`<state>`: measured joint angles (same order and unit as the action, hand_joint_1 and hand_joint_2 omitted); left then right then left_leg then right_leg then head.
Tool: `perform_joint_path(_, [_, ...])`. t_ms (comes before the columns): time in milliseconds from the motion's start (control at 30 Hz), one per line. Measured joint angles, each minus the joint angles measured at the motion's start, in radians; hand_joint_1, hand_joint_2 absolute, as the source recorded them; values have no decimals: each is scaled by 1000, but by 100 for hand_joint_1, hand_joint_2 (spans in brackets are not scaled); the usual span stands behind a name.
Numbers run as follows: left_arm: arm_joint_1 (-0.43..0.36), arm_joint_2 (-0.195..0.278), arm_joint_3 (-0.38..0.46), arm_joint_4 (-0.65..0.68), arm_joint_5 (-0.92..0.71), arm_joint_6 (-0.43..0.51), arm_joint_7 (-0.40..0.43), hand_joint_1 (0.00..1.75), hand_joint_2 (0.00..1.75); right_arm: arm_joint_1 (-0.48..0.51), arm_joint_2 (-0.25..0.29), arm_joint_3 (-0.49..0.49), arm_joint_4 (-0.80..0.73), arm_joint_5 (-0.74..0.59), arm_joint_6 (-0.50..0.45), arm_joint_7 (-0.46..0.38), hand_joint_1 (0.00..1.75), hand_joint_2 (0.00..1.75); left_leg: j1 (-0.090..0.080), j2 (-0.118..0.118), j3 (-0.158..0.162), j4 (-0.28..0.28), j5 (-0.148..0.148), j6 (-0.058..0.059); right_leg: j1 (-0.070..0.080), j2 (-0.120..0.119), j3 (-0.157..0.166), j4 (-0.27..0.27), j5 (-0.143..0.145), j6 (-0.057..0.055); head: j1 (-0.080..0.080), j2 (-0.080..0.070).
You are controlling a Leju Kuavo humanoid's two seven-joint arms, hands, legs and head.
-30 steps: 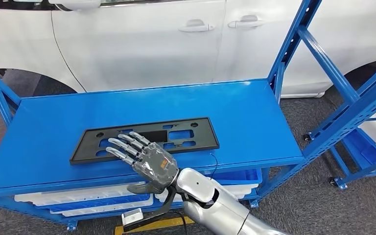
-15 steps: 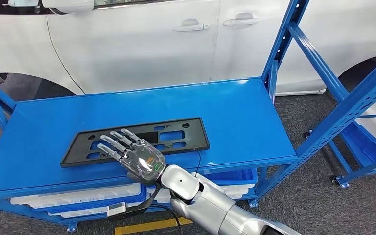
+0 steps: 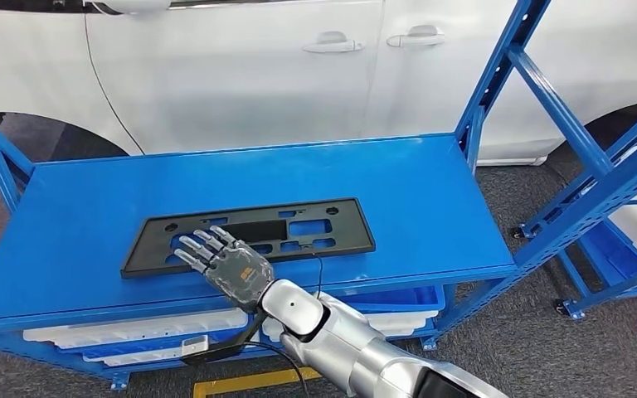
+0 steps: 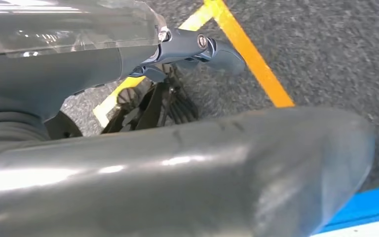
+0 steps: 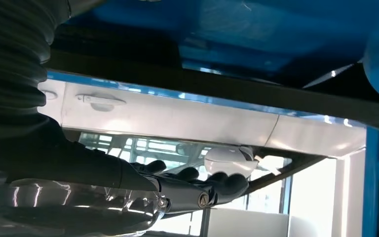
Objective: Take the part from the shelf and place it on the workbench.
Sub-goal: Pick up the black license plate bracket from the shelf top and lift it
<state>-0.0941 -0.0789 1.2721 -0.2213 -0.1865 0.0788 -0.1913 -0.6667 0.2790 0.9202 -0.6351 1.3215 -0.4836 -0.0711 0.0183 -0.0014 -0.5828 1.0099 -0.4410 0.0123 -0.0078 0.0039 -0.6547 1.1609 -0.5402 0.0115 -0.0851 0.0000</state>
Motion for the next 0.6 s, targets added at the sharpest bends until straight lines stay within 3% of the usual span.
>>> perform_joint_path(67, [0, 1, 0, 0, 0, -1, 0, 0, 0, -6, 8, 2, 41, 9, 1, 17, 0, 175, -3, 0, 0, 1, -1, 4, 0, 0, -57, 122, -46, 0, 0, 0])
perform_joint_path(100, [1, 1, -1, 0, 0, -2, 0, 0, 0, -9, 13, 2, 58, 12, 1, 24, 0, 175, -5, 0, 0, 1, -1, 5, 0, 0, -68, 144, -44, -2, 0, 0])
perform_joint_path(133, [1, 2, -1, 0, 0, -2, 0, 0, 0, -14, 19, 3, 74, 13, 1, 31, 0, 175, -7, -1, 1, 2, -2, 6, 1, 0, -61, 127, -23, -5, 0, 0])
perform_joint_path(233, [0, 1, -3, 0, 0, -4, 1, 0, 0, -35, 37, 3, 113, 16, 0, 42, 0, 175, -14, -2, 4, 5, -5, 3, 9, 0, 29, -62, 68, -27, 0, 0])
perform_joint_path(300, [0, 0, -6, 0, 0, -5, 0, 0, 0, -45, 45, 3, 134, 15, 1, 49, 0, 175, -16, -2, 2, 6, -6, -5, 15, -1, 59, -129, 84, -33, 0, 0])
perform_joint_path(400, [0, 2, -9, 0, 0, -6, -2, 0, 0, -56, 56, 3, 155, 11, 1, 62, 0, 175, -14, -1, 2, 5, -9, -22, 12, 0, 64, -146, 90, -38, 0, 0])
perform_joint_path(467, [0, 2, -10, 0, 0, -6, -4, 0, 0, -62, 62, 3, 165, 8, 1, 70, 0, 175, -12, -1, -19, 57, -45, -33, 4, -2, 71, -158, 96, -45, 0, 0])
perform_joint_path(533, [0, 3, -12, 0, 0, -5, -5, 0, 0, -67, 65, 3, 174, 3, 1, 79, 0, 175, -6, -1, -75, 180, -108, -43, 3, -4, 73, -160, 96, -48, 0, 0])
perform_joint_path(600, [1, 3, -15, 0, 0, -4, -4, 0, 0, -67, 65, 3, 183, -6, 1, 88, 0, 175, 0, -1, -122, 276, -136, -52, 3, -4, 72, -159, 96, -48, 0, 0])
